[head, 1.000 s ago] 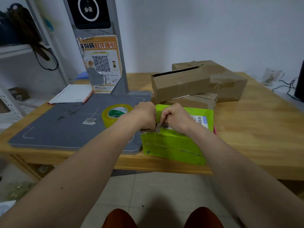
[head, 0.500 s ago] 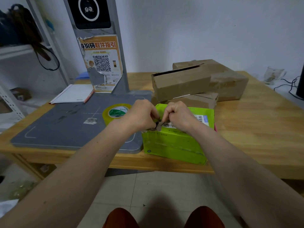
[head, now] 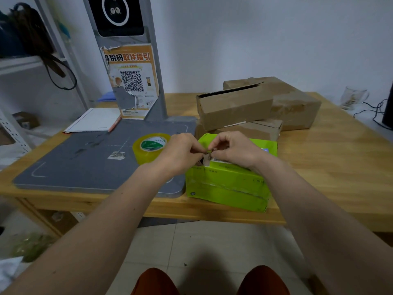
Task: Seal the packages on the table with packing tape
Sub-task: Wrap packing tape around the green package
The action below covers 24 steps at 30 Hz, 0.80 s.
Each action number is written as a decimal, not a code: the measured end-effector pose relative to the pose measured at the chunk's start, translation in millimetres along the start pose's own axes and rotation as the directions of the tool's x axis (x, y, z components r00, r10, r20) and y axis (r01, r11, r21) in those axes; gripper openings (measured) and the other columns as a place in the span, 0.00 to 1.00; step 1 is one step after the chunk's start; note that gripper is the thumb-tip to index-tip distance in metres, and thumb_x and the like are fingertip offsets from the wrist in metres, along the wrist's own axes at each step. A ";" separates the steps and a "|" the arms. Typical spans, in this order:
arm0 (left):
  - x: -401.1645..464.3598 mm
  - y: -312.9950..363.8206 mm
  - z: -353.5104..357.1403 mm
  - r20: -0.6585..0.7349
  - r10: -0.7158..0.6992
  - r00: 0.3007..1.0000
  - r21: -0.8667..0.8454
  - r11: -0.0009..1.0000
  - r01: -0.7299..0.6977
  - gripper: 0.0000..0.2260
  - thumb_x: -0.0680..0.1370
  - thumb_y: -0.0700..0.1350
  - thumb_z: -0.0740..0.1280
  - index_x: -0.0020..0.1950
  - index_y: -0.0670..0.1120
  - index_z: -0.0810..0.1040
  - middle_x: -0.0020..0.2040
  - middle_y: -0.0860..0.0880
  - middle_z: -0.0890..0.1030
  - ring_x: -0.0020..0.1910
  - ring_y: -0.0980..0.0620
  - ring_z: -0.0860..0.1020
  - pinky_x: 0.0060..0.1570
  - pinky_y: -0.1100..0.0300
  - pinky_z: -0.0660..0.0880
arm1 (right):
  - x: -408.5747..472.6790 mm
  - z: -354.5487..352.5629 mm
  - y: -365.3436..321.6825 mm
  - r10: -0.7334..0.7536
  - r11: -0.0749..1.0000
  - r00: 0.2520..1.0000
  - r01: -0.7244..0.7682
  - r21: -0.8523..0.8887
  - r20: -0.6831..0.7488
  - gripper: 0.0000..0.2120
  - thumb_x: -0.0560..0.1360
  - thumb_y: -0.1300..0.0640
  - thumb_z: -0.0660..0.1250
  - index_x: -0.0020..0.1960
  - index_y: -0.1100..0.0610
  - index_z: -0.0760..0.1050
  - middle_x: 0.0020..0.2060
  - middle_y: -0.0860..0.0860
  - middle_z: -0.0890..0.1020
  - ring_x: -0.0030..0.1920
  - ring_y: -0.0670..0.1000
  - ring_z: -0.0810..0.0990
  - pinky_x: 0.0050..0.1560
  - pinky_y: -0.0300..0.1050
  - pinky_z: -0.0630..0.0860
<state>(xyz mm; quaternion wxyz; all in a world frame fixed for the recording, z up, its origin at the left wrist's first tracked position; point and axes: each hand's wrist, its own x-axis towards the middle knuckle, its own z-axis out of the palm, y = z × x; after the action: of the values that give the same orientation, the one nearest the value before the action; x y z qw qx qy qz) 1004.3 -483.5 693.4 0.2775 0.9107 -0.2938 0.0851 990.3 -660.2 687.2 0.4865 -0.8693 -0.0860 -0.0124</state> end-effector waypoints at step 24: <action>-20.1 -18.5 42.8 0.103 -0.345 0.933 -0.575 0.744 0.339 0.23 0.84 0.48 0.59 0.79 0.54 0.58 0.76 0.55 0.63 0.73 0.57 0.62 0.62 0.65 0.61 | -1.1 7.4 1.7 -0.052 0.969 0.980 0.003 -0.247 -0.191 0.03 0.72 0.62 0.74 0.45 0.58 0.85 0.37 0.48 0.82 0.39 0.45 0.79 0.45 0.41 0.73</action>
<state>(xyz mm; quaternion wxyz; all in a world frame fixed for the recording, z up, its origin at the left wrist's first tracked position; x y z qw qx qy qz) 998.4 -485.0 643.1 0.5557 0.8188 -0.1321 -0.0571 989.1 -654.9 681.8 0.3810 -0.9161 -0.0475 -0.1153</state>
